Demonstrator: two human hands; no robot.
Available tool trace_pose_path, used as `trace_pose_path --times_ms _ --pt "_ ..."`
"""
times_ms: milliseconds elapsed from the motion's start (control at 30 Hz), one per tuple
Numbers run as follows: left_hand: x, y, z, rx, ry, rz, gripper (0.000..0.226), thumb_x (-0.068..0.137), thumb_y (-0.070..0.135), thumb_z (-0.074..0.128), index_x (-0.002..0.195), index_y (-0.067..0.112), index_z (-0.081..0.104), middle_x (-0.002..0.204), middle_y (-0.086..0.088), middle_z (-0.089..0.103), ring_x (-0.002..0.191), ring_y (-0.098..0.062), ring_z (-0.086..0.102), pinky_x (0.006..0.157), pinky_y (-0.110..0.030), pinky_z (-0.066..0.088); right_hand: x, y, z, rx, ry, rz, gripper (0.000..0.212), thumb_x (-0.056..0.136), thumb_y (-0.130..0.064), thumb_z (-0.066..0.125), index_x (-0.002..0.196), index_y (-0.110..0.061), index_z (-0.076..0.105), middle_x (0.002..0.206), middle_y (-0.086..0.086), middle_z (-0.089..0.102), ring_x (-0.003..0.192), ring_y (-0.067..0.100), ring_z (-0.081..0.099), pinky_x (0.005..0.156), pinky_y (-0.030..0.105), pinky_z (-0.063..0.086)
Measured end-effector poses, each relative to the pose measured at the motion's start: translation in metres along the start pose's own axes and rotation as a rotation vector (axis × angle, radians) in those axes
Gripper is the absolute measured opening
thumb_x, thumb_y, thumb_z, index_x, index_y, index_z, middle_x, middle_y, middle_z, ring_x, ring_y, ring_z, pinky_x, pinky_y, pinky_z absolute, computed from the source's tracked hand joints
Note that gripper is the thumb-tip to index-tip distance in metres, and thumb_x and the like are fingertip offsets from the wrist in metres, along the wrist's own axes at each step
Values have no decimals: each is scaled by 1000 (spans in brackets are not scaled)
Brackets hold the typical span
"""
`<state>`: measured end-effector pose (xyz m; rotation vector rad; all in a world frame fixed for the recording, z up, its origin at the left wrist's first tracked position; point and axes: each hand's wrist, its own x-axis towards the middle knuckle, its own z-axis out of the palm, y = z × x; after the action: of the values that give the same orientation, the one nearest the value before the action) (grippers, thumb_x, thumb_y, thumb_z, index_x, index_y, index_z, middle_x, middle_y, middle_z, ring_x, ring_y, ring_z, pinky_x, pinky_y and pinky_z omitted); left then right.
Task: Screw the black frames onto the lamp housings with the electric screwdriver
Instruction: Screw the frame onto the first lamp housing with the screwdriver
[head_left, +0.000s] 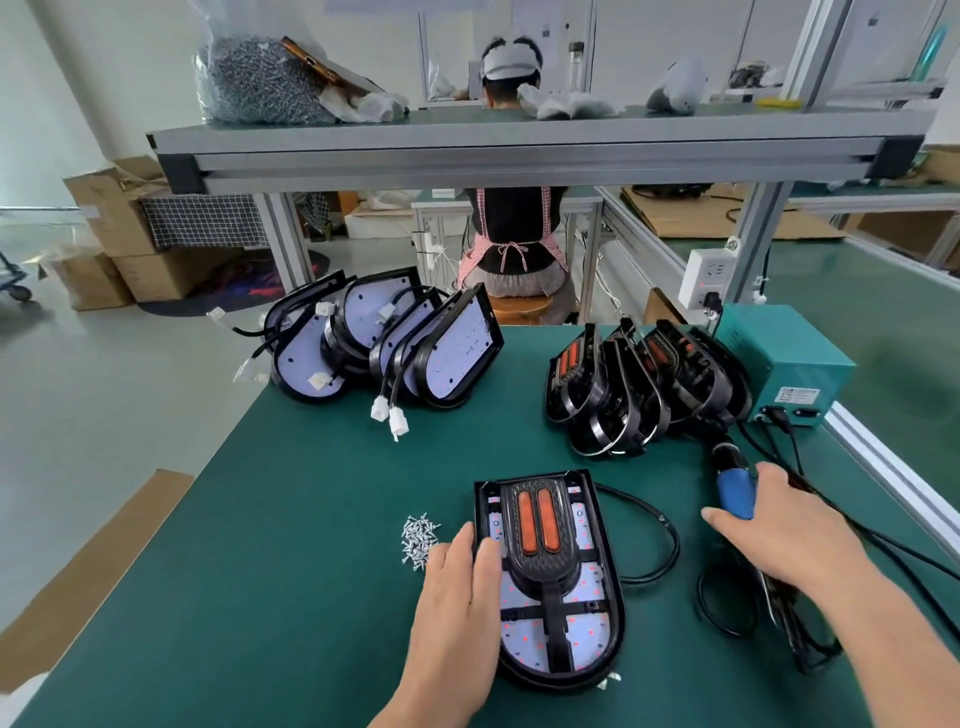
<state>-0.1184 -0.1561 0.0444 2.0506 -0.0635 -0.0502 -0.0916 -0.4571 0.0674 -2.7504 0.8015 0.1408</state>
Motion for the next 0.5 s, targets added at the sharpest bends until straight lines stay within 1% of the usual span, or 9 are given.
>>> trace_pose_path --times_ms 33,67,100,133,200,267,333,433,500 --pt "2 -3 -3 -6 58 17 25 104 34 36 101 43 59 108 24 57 110 15 45 87 -2 31 5 1 2 7 -6 11 71 88 -56 65 133 -10 36 98 8 59 88 32 61 68 36 47" --pt "5 -6 -8 10 132 45 24 104 30 42 96 38 62 100 21 61 104 8 52 84 -4 34 9 2 2 32 -7 29 71 87 -53 67 133 -9 35 94 6 58 84 30 59 66 36 45" --pt "10 -9 -14 54 200 77 22 102 24 49 89 35 63 93 18 62 97 5 55 80 -4 36 12 3 1 79 -18 47 72 87 -49 68 136 -9 34 95 7 59 82 29 58 66 36 45" --pt "16 -12 -21 126 248 106 23 98 18 55 83 34 61 87 15 61 90 3 55 76 -4 37 14 6 0 152 -34 66 74 88 -46 69 141 -9 33 104 10 61 85 29 56 68 37 44" --pt "32 -17 -38 265 282 129 22 92 11 63 79 29 61 83 12 57 83 -2 55 70 -9 37 12 10 -2 350 -64 109 80 88 -41 72 150 -10 31 125 15 56 94 30 52 72 38 40" --pt "50 -18 -52 387 232 96 17 90 13 65 78 25 65 84 10 56 85 -9 56 70 -19 39 10 16 -4 540 -87 147 75 87 -37 74 147 -8 38 119 12 54 91 30 55 68 36 39" --pt "66 -16 -61 494 136 73 10 88 18 65 82 25 68 87 7 61 91 -17 59 76 -29 45 10 22 -7 686 -135 155 58 88 -33 73 132 -2 52 105 16 63 79 30 61 63 34 42" --pt "84 -9 -62 670 13 96 4 88 25 67 89 22 70 94 4 59 97 -19 57 78 -30 45 0 25 -15 885 -217 121 34 91 -24 68 109 5 64 76 19 70 60 28 64 60 32 49" --pt "91 -6 -59 823 -57 99 5 88 24 65 90 20 68 99 2 58 100 -21 57 81 -30 45 -8 26 -20 1077 -268 117 27 94 -18 65 104 7 63 70 19 68 54 24 65 51 31 55"
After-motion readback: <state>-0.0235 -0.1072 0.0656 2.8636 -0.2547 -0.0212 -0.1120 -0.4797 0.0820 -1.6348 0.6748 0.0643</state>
